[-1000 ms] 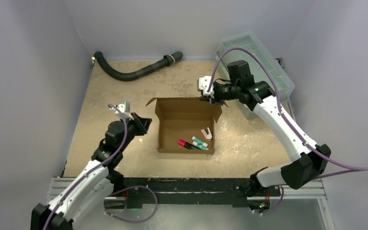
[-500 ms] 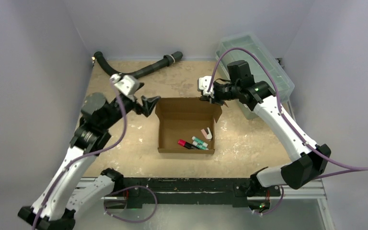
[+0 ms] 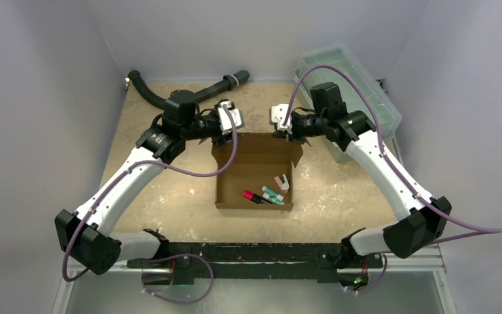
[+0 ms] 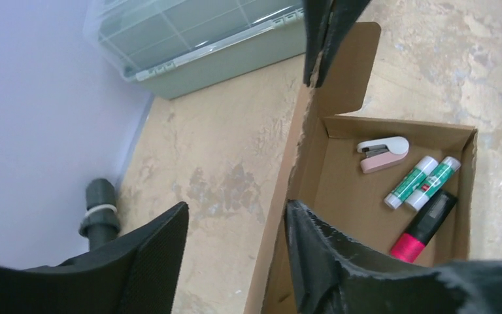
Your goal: Fold the paper box
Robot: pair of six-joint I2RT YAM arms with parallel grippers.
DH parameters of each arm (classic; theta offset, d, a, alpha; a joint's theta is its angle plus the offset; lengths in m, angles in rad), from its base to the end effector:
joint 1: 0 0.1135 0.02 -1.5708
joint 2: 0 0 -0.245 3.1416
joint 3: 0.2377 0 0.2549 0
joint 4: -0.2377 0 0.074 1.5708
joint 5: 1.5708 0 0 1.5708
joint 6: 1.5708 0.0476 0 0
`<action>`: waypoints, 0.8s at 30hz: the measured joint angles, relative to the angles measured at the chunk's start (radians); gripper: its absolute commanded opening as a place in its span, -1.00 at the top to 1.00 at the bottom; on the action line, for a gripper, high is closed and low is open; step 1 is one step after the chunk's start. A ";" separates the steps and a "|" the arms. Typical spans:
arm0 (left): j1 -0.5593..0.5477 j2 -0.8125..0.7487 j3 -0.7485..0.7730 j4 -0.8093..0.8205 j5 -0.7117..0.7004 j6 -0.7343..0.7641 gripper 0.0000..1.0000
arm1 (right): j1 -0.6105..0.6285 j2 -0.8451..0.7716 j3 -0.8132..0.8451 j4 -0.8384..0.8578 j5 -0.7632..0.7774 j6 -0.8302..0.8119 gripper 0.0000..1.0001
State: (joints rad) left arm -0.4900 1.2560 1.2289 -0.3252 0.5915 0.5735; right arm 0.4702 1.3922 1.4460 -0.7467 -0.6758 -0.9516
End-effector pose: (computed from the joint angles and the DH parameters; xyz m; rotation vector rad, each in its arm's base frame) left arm 0.2522 -0.1646 0.3606 1.2781 1.3962 -0.5097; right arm 0.2594 0.1652 0.3569 -1.6338 1.3661 0.4819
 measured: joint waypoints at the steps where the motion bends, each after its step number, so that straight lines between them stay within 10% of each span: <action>1: -0.008 0.008 0.011 -0.009 0.005 0.019 0.08 | 0.000 0.001 0.000 0.001 0.000 0.000 1.00; 14: -0.064 0.042 0.031 -0.098 0.000 0.125 1.00 | 0.000 0.003 0.001 0.003 0.000 -0.004 0.99; 20: -0.076 0.041 0.035 -0.109 -0.025 0.145 1.00 | 0.000 0.014 0.005 -0.006 -0.011 0.023 -0.18; 24: -0.081 0.019 0.018 -0.098 -0.063 0.143 1.00 | -0.007 0.024 0.007 -0.037 -0.049 0.071 -0.51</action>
State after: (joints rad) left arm -0.5709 1.2751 1.2469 -0.4236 0.5282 0.7166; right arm 0.4633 1.4166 1.4532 -0.7834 -0.7250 -0.8810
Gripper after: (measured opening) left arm 0.009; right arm 0.677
